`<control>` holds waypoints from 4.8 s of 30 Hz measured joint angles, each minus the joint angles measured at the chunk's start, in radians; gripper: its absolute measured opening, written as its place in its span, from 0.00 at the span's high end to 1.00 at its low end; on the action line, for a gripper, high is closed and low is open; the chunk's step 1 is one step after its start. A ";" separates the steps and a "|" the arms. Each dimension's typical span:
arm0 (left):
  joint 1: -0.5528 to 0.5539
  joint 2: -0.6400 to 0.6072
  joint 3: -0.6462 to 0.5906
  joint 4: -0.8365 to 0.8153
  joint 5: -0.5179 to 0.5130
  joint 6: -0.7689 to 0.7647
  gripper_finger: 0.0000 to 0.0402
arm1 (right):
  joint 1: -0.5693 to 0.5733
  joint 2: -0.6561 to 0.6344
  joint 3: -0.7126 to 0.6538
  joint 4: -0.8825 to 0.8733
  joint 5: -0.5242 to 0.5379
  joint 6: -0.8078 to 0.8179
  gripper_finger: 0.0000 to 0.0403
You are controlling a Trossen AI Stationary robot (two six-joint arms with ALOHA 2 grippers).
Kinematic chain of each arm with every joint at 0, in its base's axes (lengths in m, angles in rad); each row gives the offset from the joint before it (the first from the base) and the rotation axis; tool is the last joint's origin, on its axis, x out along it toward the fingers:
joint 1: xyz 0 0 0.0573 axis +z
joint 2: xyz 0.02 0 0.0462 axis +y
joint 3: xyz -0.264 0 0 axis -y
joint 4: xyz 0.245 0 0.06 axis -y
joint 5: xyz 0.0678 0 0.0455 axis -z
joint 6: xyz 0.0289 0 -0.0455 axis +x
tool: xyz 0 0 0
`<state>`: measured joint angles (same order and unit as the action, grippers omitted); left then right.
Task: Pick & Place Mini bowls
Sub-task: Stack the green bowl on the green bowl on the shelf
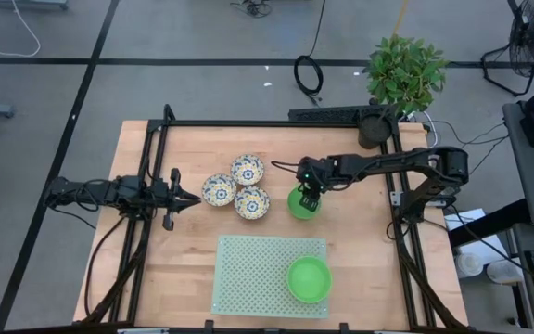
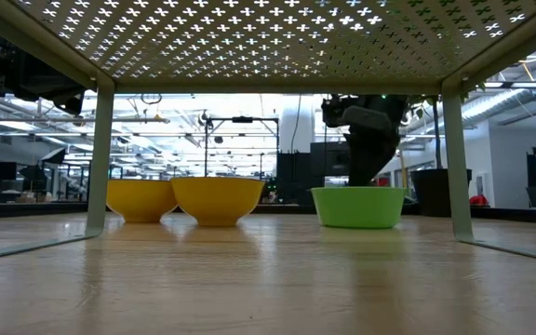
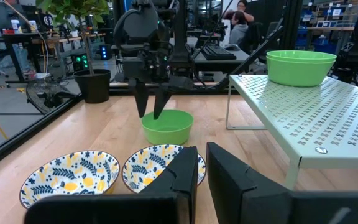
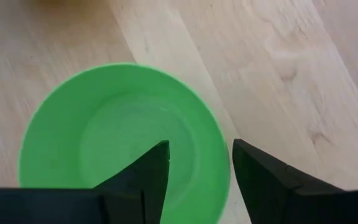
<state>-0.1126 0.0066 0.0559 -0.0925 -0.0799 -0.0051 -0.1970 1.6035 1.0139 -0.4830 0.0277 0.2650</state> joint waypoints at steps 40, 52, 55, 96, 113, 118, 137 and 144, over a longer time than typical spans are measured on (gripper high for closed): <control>0.000 0.000 0.000 0.000 0.000 0.000 0.91 | -0.005 0.003 -0.113 0.075 0.002 0.003 0.60; 0.000 0.000 0.000 0.000 0.000 0.000 0.91 | -0.005 0.003 -0.113 0.075 0.002 0.003 0.60; 0.000 0.000 0.000 0.000 0.000 0.000 0.91 | -0.005 0.003 -0.113 0.075 0.002 0.003 0.60; 0.000 0.000 0.000 0.000 0.000 0.000 0.91 | -0.004 0.003 -0.112 0.077 -0.002 -0.045 0.99; 0.000 0.000 0.000 0.000 0.000 0.000 0.91 | -0.004 0.003 -0.112 0.076 -0.002 -0.049 0.99; 0.000 0.000 0.000 0.000 0.000 0.000 0.91 | -0.004 0.003 -0.112 0.076 -0.002 -0.049 0.99; 0.000 0.000 0.000 0.000 0.000 0.000 0.91 | -0.004 -0.011 -0.113 0.095 -0.005 -0.050 1.00; 0.000 0.000 0.000 0.000 0.000 0.000 0.91 | -0.005 -0.070 -0.114 0.094 0.002 -0.053 1.00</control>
<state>-0.1123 0.0063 0.0559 -0.0925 -0.0801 -0.0051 -0.2016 1.5331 0.9001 -0.3891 0.0294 0.2125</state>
